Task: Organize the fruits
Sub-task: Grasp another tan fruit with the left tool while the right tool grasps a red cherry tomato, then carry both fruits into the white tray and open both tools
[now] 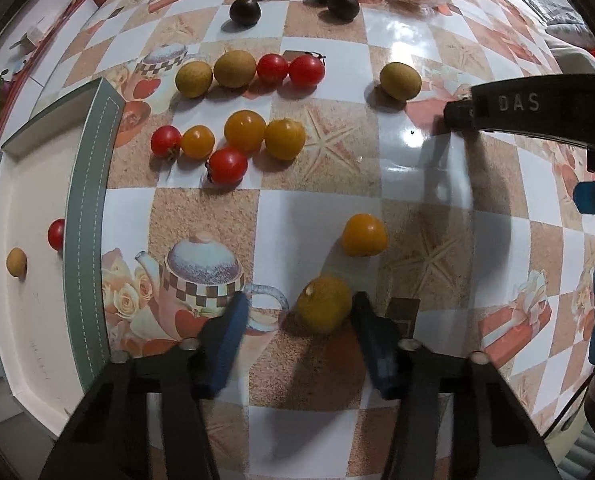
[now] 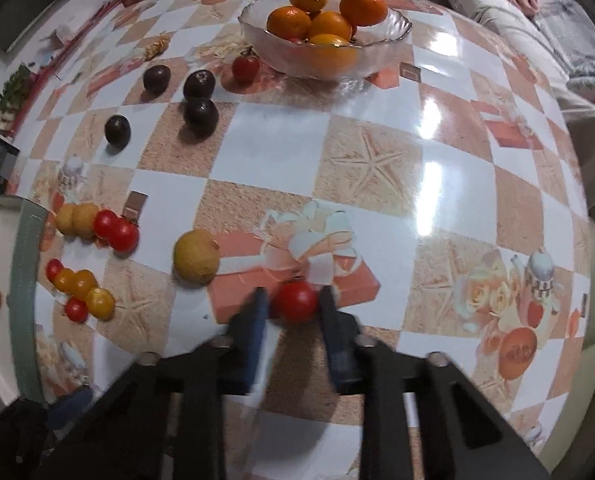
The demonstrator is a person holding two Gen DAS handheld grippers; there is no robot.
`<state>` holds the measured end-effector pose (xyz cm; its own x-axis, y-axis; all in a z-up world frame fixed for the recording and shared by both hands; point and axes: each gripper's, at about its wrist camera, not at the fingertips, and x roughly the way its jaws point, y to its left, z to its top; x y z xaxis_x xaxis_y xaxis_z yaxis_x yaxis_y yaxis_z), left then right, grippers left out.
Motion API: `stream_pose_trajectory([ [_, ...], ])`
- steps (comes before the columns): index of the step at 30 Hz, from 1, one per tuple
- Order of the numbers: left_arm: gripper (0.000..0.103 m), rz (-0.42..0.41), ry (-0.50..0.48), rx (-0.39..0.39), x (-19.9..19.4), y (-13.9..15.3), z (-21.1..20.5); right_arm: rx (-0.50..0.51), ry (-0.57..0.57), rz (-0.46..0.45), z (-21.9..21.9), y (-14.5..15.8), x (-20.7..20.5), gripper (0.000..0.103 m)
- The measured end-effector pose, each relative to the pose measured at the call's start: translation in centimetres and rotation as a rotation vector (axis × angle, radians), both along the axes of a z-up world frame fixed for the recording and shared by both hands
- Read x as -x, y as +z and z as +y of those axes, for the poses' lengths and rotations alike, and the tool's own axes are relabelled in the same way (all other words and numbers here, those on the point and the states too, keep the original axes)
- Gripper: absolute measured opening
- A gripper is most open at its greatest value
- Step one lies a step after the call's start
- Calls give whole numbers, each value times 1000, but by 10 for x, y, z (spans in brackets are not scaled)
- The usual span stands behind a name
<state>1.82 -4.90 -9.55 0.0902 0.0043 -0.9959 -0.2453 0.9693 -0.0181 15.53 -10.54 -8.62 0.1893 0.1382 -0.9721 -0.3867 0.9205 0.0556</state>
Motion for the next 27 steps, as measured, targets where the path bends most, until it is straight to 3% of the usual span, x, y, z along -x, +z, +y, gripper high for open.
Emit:
stream_pose_trajectory([
  [1,35,-2,-1,-1,0,1,0,-15,-5,11,1,0,0,22],
  [3,27,-7,-9,12,0,2,1,-30,-8,21,-5,3,2,22],
  [10,27,-3,-11,80,9,1,23,-84,-39,55,-22,9,27,22],
  [27,27,-45,-62,104,24,37,51,-87,-76,92,-61,31,74,22],
])
